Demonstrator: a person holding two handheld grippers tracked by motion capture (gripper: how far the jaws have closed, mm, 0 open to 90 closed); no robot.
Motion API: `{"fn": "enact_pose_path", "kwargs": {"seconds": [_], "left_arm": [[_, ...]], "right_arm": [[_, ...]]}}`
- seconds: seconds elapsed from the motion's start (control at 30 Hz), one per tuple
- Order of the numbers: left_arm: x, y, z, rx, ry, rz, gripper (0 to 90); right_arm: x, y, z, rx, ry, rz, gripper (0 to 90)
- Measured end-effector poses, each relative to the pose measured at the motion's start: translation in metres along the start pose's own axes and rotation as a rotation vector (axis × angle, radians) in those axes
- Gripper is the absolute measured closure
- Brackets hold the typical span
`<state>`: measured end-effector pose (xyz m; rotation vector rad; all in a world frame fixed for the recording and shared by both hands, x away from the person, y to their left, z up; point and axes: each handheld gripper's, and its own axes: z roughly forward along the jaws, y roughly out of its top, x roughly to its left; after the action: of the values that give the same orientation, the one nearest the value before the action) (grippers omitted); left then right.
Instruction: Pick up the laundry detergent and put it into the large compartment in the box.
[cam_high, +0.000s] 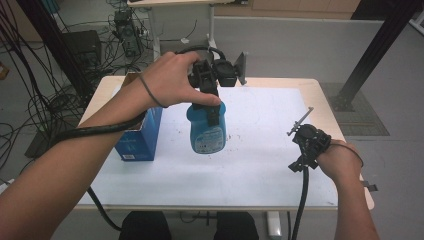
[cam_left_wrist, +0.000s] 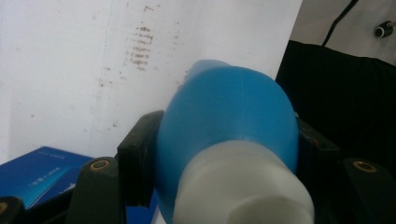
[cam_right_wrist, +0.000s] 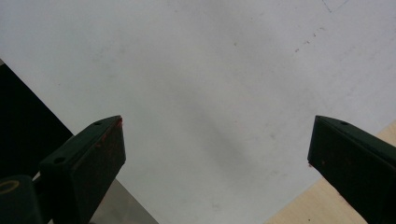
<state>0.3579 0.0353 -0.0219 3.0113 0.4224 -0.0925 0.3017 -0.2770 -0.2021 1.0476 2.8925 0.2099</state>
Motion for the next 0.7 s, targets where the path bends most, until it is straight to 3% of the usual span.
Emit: {"fn": "enact_pose_path", "kwargs": {"seconds": [0.23, 0.43, 0.6, 0.7], "left_arm": [[-0.005, 0.001, -0.018, -0.002, 0.012, -0.017, 36.9], [-0.001, -0.007, -0.039, -0.039, 0.009, -0.08, 36.9], [-0.005, -0.009, -0.049, -0.041, 0.033, -0.083, 36.9], [-0.005, -0.013, -0.057, -0.051, 0.042, -0.108, 36.9]], "right_arm": [[0.0, -0.001, -0.003, -0.005, -0.005, 0.002, 4.0], [0.0, -0.002, -0.004, -0.015, -0.008, 0.009, 3.9], [0.001, 0.001, -0.003, -0.012, -0.008, -0.001, 3.9], [0.001, 0.002, -0.002, -0.013, -0.008, -0.002, 3.8]]}}
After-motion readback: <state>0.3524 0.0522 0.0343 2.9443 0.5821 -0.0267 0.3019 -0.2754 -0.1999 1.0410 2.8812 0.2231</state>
